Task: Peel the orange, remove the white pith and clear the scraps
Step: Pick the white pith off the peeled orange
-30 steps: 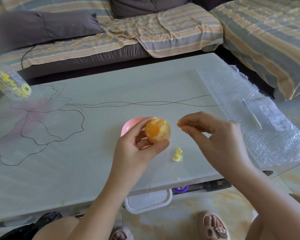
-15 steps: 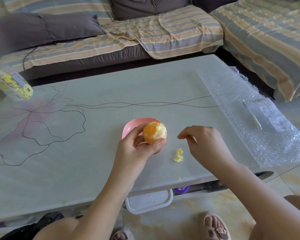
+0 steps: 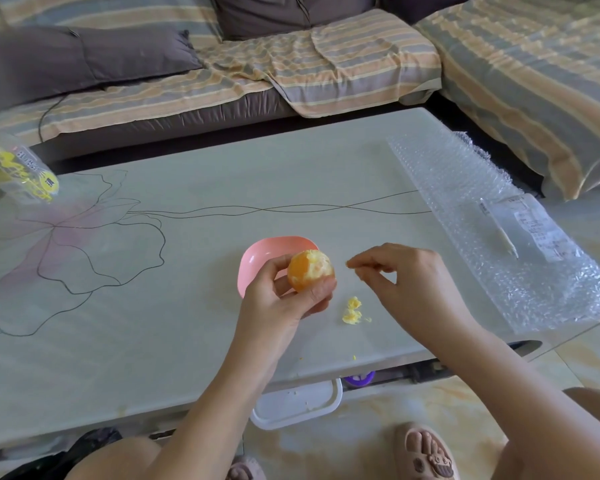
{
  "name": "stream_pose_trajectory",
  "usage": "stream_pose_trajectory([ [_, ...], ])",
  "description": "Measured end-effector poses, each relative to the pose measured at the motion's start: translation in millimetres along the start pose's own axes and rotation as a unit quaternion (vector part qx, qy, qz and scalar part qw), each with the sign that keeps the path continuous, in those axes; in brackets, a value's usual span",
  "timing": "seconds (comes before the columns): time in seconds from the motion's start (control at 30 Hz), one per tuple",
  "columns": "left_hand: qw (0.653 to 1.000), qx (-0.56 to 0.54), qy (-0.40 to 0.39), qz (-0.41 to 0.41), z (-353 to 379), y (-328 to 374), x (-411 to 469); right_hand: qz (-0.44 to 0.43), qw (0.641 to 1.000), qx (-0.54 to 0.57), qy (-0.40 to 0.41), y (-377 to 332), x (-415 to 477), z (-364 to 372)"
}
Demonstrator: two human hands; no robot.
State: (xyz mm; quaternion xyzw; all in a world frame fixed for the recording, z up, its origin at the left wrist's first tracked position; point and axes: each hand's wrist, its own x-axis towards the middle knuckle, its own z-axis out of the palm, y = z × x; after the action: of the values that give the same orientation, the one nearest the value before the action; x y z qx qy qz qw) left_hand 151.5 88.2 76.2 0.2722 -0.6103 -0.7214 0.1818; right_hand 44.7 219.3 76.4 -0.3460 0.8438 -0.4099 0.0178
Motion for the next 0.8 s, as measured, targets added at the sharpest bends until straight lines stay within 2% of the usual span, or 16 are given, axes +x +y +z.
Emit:
stream_pose_trajectory([
  [0.1, 1.000, -0.001, -0.020, 0.011, 1.4, 0.7, 1.0, -0.014, 0.998, 0.065, 0.001, -8.4, -4.9, -6.5],
  [0.2, 0.999, 0.002, -0.038, 0.019, 4.4, 1.1, 1.4, 0.011, 0.990, 0.142, -0.004, -16.2, -7.2, -8.7],
  [0.43, 0.994, -0.012, -0.092, 0.062, 7.8, 6.3, -2.5, 0.068, 0.975, 0.203, 0.062, -19.8, -5.9, -14.6],
  [0.8, 0.985, 0.030, 0.034, 0.168, 15.2, 7.9, -10.5, 0.062, 0.960, 0.261, 0.076, -35.5, -17.6, -12.0],
])
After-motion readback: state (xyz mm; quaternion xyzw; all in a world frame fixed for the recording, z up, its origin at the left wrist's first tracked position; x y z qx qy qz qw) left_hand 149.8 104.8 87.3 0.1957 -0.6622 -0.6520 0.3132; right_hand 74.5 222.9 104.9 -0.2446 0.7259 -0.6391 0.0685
